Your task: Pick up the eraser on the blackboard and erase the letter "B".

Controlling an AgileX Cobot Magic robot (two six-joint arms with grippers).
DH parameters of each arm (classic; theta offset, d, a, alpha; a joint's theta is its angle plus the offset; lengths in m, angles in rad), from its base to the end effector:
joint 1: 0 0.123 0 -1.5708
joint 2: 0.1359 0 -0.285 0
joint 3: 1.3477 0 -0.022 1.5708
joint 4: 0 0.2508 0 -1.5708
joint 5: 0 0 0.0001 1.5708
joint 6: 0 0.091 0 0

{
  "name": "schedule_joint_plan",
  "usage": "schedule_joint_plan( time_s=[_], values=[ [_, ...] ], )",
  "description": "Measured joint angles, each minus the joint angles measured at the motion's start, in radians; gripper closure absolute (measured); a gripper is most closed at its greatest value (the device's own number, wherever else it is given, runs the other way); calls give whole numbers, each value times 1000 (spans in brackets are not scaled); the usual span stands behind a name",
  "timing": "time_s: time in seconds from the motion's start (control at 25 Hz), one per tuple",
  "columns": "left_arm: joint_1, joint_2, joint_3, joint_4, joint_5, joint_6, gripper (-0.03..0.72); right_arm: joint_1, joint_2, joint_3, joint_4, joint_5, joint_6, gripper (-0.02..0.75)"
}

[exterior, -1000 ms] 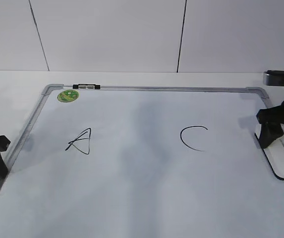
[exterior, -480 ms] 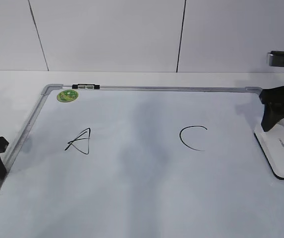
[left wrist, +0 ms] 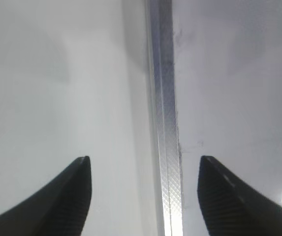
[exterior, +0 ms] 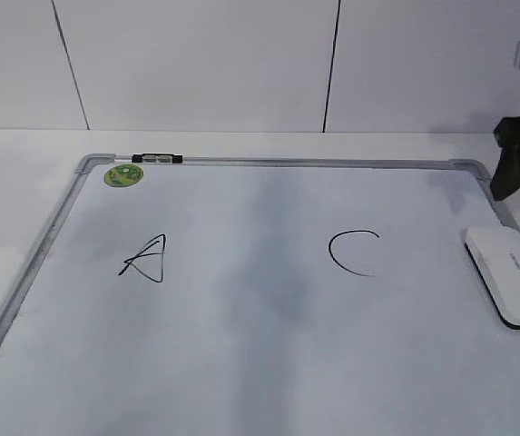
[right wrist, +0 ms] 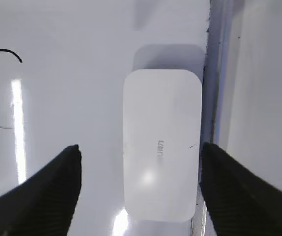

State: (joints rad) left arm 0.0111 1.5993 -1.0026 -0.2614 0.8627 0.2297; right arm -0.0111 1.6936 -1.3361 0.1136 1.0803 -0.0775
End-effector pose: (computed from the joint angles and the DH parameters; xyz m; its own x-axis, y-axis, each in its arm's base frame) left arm 0.2955 -0.0146 0.2139 -0.9734 0.0455 -0.2247 0.0871 0.9800 -0.1792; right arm 0.3405 0.0053 0.2644 -0.9747 -0.0129 -0.2233 -0.0343 0.9951 0.0922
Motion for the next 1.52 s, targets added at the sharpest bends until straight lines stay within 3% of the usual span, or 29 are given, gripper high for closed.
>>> schedule_joint_plan(
  time_s=[0.72, 1.08, 1.52],
  values=[
    [0, -586, -13, 12, -49, -8, 173, 0, -564, 41, 30, -83, -83, 154],
    [0, -916, 208, 12, -76, -8, 176, 0, -922, 351, 46, -196, -99, 154],
    [0, -1304, 395, 33, 7, -8, 187, 0, -1348, 621, 27, -202, -122, 154]
  ],
)
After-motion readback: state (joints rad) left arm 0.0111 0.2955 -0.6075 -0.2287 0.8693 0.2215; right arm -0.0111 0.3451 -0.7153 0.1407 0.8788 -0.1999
